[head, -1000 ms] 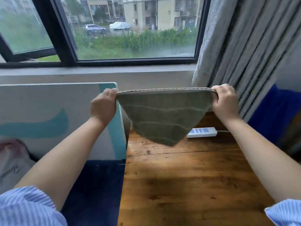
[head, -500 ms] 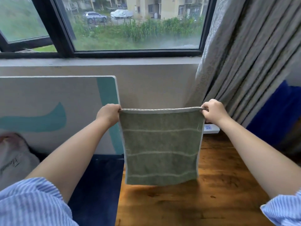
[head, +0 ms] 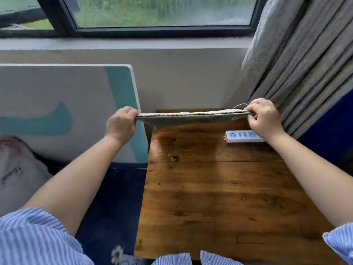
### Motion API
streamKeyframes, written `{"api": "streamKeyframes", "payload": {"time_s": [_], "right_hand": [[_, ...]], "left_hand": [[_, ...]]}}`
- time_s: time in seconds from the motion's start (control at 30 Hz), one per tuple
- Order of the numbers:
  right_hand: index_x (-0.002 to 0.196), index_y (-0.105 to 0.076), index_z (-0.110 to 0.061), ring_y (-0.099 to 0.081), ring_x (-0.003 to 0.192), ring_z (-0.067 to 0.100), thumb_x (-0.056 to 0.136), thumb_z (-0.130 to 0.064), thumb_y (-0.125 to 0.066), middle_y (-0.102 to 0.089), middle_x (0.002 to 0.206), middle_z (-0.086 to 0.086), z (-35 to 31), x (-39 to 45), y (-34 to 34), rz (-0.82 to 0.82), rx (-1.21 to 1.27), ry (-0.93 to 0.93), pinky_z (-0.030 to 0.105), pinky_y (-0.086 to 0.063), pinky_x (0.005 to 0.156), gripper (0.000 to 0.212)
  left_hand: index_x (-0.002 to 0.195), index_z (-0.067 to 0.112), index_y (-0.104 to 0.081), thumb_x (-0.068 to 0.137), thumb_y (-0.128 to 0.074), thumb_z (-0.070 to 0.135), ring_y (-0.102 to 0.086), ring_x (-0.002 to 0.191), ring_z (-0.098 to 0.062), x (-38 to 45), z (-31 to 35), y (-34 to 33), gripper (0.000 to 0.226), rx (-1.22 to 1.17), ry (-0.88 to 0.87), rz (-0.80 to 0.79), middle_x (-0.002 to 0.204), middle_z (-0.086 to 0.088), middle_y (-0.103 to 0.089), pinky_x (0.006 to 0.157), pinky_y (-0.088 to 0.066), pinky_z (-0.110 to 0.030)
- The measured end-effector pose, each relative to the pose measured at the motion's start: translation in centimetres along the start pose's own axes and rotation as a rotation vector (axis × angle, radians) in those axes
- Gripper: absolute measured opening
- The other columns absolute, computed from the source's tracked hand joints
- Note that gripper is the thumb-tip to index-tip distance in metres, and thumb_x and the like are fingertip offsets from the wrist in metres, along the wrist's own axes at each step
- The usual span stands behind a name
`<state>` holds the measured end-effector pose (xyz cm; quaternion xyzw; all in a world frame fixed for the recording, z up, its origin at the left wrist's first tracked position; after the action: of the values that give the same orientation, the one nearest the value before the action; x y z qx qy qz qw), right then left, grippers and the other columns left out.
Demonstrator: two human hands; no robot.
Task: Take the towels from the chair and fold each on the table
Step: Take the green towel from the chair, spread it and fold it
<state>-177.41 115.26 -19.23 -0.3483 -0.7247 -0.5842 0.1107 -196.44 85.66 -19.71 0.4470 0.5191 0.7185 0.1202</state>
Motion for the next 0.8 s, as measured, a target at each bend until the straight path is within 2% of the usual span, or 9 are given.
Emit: {"api": "streamKeyframes", "payload": {"time_s": [0.1, 0.13, 0.2, 0.27, 0.4, 0.47, 0.53, 0.6, 0.8], "right_hand": [[0.067, -0.065, 0.006, -0.062, 0.070, 0.042, 0.066, -0.001, -0.052, -0.065, 0.073, 0.023, 0.3, -5.3, -3.2, -0.202, -0.054, 0.114, 0.029, -0.045, 0.070, 0.014], [0.065, -0.064, 0.006, -0.063, 0.069, 0.041, 0.061, 0.007, -0.059, -0.065, 0.071, 0.022, 0.3, -7.7, -4.5, -0.289, -0.075, 0.138, 0.028, -0.050, 0.067, 0.005], [0.061, -0.063, 0.005, -0.064, 0.066, 0.040, 0.048, 0.018, -0.071, -0.064, 0.066, 0.020, 0.7, -12.2, -7.3, -0.470, -0.081, 0.131, 0.037, -0.055, 0.060, 0.020], [0.062, -0.063, 0.003, -0.064, 0.069, 0.038, 0.045, 0.018, -0.075, -0.063, 0.067, 0.018, 1.0, -16.7, -9.6, -0.622, -0.102, 0.109, 0.035, -0.054, 0.053, 0.025], [0.091, -0.061, 0.002, -0.056, 0.096, 0.033, 0.074, 0.002, -0.059, -0.059, 0.095, 0.017, 0.9, -24.7, -12.1, -0.972, -0.261, -0.001, 0.031, -0.037, 0.060, 0.017], [0.074, -0.061, 0.000, -0.059, 0.071, 0.035, 0.058, 0.007, -0.070, -0.060, 0.076, 0.016, 0.1, -27.4, -12.3, -1.028, -0.303, 0.036, 0.033, -0.039, 0.045, 0.020], [0.051, -0.055, -0.006, -0.053, 0.044, 0.028, 0.029, 0.010, -0.077, -0.056, 0.054, 0.011, -0.3, -29.5, -12.6, -1.040, -0.335, 0.070, 0.026, -0.029, 0.031, 0.036], [0.044, -0.049, -0.010, -0.046, 0.034, 0.023, 0.015, 0.010, -0.076, -0.050, 0.047, 0.006, -0.4, -31.1, -12.7, -1.025, -0.338, 0.065, 0.022, -0.017, 0.033, 0.044], [0.046, -0.047, -0.008, -0.044, 0.033, 0.025, 0.036, 0.009, -0.055, -0.046, 0.044, 0.007, -1.8, -33.9, -12.7, -0.912, -0.322, 0.122, 0.017, 0.006, 0.052, 0.022]], "left_hand": [[0.068, 0.001, -0.065, 0.062, -0.076, -0.006, -0.061, 0.051, -0.029, -5.2, 1.5, -4.5, 0.014, 0.114, -0.197, -0.274, 0.065, -0.013, -0.062, 0.034, -0.047, -0.029], [0.078, 0.002, -0.065, 0.068, -0.074, -0.004, -0.064, 0.064, -0.029, -7.4, 2.0, -6.6, 0.015, 0.146, -0.197, -0.449, 0.076, -0.012, -0.063, 0.043, -0.050, -0.031], [0.105, 0.006, -0.059, 0.087, -0.054, 0.003, -0.058, 0.099, -0.026, -11.8, 2.8, -9.9, 0.018, 0.218, -0.171, -0.785, 0.106, -0.008, -0.058, 0.070, -0.049, -0.034], [0.113, 0.009, -0.053, 0.091, -0.044, 0.003, -0.052, 0.110, -0.024, -15.7, 4.1, -12.0, 0.024, 0.258, -0.218, -0.968, 0.116, -0.006, -0.053, 0.074, -0.044, -0.033], [0.116, 0.009, -0.050, 0.091, -0.042, -0.002, -0.050, 0.111, -0.023, -21.8, 6.2, -14.1, 0.028, 0.270, -0.273, -1.121, 0.119, -0.006, -0.052, 0.068, -0.038, -0.029], [0.118, 0.010, -0.050, 0.091, -0.043, -0.002, -0.047, 0.114, -0.023, -24.2, 6.7, -14.5, 0.030, 0.254, -0.282, -1.160, 0.121, -0.006, -0.050, 0.074, -0.043, -0.029], [0.121, 0.009, -0.048, 0.091, -0.043, -0.002, -0.044, 0.117, -0.023, -26.0, 7.0, -14.7, 0.032, 0.242, -0.284, -1.203, 0.124, -0.007, -0.048, 0.077, -0.043, -0.029], [0.123, 0.010, -0.046, 0.090, -0.046, -0.001, -0.044, 0.117, -0.023, -27.7, 7.1, -14.9, 0.035, 0.251, -0.252, -1.222, 0.126, -0.007, -0.046, 0.078, -0.042, -0.028], [0.122, 0.010, -0.044, 0.088, -0.048, 0.000, -0.045, 0.116, -0.024, -31.9, 6.8, -15.7, 0.035, 0.321, -0.151, -1.286, 0.125, -0.006, -0.046, 0.073, -0.034, -0.027]]}}
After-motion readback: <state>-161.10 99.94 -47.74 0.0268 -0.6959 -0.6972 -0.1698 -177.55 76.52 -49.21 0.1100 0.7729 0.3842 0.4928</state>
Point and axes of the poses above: each hand's wrist, its own x-axis towards the middle knuckle, its own y-axis out of the back of the hand, z = x × y, the point moved 8 cm from there along x, towards the middle knuckle
